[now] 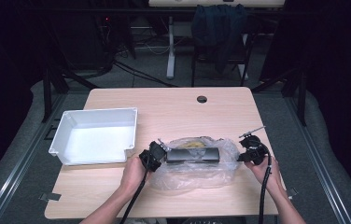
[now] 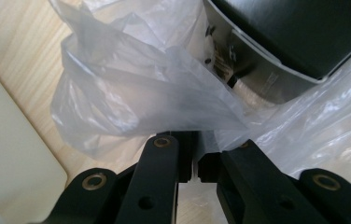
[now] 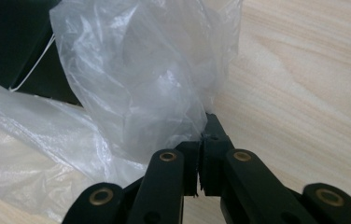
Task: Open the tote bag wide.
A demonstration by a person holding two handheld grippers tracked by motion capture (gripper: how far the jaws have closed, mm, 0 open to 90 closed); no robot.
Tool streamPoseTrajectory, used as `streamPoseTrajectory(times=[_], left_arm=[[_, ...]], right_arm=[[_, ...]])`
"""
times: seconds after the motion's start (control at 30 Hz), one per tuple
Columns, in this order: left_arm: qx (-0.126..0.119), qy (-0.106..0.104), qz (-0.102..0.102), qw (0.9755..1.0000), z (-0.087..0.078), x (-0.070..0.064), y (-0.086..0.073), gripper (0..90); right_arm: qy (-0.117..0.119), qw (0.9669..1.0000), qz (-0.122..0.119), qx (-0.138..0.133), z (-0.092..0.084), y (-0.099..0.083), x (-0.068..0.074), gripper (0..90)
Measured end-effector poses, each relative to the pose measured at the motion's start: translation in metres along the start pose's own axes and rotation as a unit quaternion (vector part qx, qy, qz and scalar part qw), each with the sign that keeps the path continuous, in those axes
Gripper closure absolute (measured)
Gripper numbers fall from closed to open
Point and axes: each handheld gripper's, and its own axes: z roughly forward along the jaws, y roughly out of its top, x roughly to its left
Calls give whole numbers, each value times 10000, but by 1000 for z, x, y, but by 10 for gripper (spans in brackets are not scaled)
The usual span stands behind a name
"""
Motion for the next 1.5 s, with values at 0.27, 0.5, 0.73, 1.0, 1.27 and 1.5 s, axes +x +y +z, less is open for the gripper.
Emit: streamPoseTrajectory(times=[0.27, 0.5, 0.73, 1.0, 1.27, 1.5], left_arm=[[-274, -57, -59, 9996, -24, 4, 4, 566], [-662, 44, 10, 9978, -51, 4, 8, 525], [-574, 388, -19, 9976, -26, 7, 17, 781], [94, 106, 52, 9999, 5, 7, 11, 867], [261, -249, 39, 9993, 5, 7, 3, 883], [285, -569, -97, 9979, 1, 14, -2, 879]], right_arm=[[577, 9952, -327, -717, -34, 2, 8, 358], [411, 9902, -499, -1235, -55, 11, 20, 464], [304, 9896, -136, -1396, -35, 22, 12, 852], [110, 9987, -21, -499, 6, 21, 2, 888], [-253, 9991, -336, -36, 8, 17, 6, 884], [-398, 9975, -563, 152, -2, 11, 1, 593]])
